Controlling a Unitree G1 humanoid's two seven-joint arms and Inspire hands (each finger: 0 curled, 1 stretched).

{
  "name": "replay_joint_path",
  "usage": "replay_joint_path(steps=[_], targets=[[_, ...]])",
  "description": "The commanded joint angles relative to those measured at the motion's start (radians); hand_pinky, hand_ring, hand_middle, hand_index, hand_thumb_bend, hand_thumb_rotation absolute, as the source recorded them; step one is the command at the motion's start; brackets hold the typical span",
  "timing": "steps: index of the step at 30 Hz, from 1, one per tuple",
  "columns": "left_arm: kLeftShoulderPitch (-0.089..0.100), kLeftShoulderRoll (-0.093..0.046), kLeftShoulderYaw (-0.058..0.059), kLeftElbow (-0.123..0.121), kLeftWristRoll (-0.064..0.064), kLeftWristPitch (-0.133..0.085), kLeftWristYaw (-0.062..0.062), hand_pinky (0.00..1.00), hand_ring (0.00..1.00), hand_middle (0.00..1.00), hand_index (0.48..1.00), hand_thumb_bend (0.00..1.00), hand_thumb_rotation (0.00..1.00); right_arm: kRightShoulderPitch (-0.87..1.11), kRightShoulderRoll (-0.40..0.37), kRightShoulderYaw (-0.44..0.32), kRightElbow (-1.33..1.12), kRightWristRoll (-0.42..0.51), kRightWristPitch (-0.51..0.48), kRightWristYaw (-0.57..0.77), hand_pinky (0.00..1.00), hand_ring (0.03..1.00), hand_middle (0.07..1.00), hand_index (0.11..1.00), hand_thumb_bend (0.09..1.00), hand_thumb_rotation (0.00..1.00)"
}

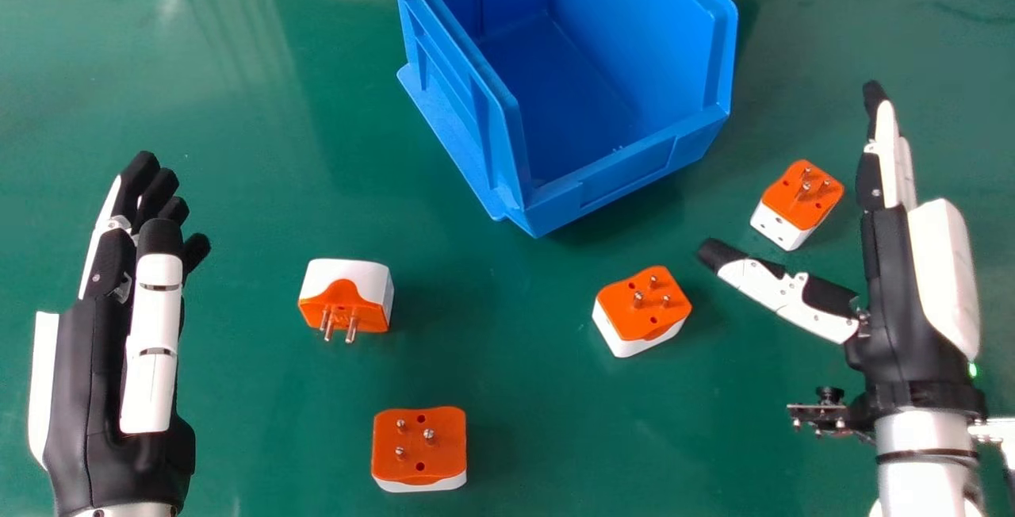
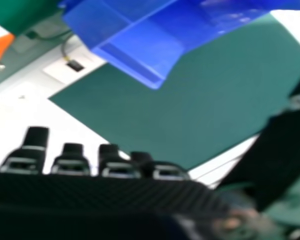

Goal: Pick all objects and put in blue box

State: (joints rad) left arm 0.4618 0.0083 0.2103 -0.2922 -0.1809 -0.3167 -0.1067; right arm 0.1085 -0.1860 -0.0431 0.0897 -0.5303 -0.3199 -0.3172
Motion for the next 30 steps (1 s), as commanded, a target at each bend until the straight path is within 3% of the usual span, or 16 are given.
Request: replay_joint_path(steps=[1,8,15,30], targets=[[0.005,0.004,0.003,-0.025,-0.005,-0.015,-0.001,0.88,0.94,0.94,0.912,0.5,0.81,-0.018,-0.013,0.002,-0.01,-0.003,0.005,-0.015,0.9,1.0,1.0,1.0,0.691,0.49],[0.002,0.003,0.007,-0.03,-0.005,-0.012,0.003,0.87,0.93,0.93,0.913,0.51,0.81,-0.058,-0.044,0.01,0.03,-0.016,0.03,-0.017,0.92,1.0,1.0,1.0,0.654,0.45],[0.0,0.004,0.009,-0.037,-0.027,-0.009,-0.003,0.83,0.91,0.92,0.901,0.48,0.8,-0.105,-0.076,0.017,0.064,-0.025,0.099,0.004,0.93,1.0,1.0,1.0,0.64,0.43],[-0.002,-0.001,0.011,-0.047,-0.038,-0.005,0.001,0.77,0.87,0.89,0.866,0.48,0.77,-0.206,-0.134,0.032,0.161,-0.029,0.193,0.016,0.96,1.0,1.0,1.0,0.627,0.37]])
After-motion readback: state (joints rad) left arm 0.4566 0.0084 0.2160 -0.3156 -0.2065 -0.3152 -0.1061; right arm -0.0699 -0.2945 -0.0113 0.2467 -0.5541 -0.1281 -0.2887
